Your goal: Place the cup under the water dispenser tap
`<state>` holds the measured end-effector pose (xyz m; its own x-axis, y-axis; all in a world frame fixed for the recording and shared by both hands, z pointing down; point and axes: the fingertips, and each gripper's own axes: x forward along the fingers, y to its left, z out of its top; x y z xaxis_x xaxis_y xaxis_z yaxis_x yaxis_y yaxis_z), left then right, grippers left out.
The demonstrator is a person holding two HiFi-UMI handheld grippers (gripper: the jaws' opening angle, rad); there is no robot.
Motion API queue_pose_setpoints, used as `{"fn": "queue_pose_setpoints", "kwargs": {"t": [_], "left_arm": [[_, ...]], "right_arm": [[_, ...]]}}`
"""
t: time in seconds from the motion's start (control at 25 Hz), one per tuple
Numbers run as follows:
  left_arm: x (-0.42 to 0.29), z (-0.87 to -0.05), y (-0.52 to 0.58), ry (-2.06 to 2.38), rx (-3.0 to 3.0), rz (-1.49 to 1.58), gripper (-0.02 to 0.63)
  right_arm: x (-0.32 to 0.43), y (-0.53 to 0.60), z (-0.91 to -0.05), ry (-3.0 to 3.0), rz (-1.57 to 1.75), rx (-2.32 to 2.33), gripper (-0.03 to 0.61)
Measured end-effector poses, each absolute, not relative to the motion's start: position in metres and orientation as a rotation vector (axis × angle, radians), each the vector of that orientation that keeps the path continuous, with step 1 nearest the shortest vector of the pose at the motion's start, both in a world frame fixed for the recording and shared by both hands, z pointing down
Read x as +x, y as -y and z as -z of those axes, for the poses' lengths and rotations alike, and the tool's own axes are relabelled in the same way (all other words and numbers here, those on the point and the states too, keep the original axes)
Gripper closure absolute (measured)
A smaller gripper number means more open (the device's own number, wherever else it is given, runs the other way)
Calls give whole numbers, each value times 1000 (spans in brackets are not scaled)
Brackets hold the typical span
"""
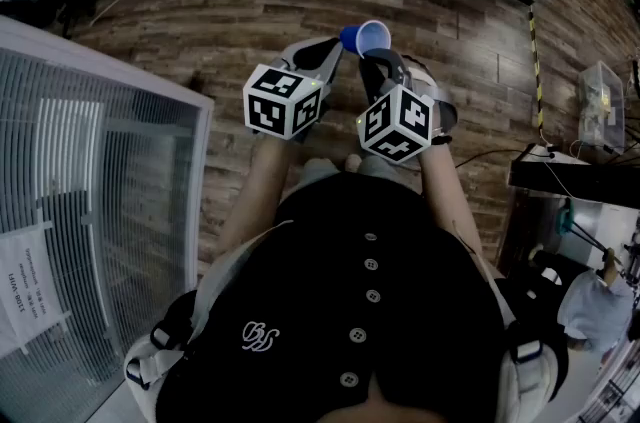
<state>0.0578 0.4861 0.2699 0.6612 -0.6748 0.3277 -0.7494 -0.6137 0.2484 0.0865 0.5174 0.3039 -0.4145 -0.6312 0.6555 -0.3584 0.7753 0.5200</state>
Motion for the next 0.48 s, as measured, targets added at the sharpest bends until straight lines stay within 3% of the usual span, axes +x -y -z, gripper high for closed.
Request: {"fn": "queue_pose_setpoints", "kwargs": {"t": [0.48], "left_arm": [[58,-270,-483,1095,2548,-304,617]], "right_arm": [[79,-513,-307,2023,373,743,569]]}}
